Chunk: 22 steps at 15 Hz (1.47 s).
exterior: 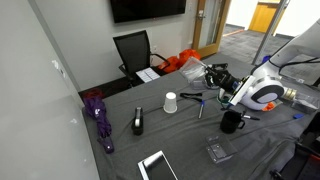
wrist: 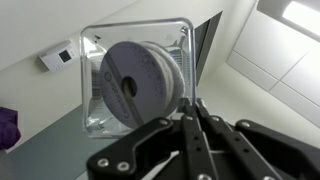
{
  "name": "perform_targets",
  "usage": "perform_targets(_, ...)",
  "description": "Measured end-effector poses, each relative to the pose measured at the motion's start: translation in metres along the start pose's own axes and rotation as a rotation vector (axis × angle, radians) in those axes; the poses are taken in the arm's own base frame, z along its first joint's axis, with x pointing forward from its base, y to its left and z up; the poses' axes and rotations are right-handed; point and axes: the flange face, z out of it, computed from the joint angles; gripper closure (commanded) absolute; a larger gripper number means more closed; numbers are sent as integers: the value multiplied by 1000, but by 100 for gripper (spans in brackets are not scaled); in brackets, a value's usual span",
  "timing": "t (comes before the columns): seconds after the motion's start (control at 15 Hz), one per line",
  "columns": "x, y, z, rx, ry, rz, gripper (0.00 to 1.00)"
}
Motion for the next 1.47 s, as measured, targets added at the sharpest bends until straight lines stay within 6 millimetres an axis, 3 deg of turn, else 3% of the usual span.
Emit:
perform_targets(1.13,-23,-19,-3,114,-225,10,99)
perform_targets(1.47,-8,-12,-8,49,-100,-24,99)
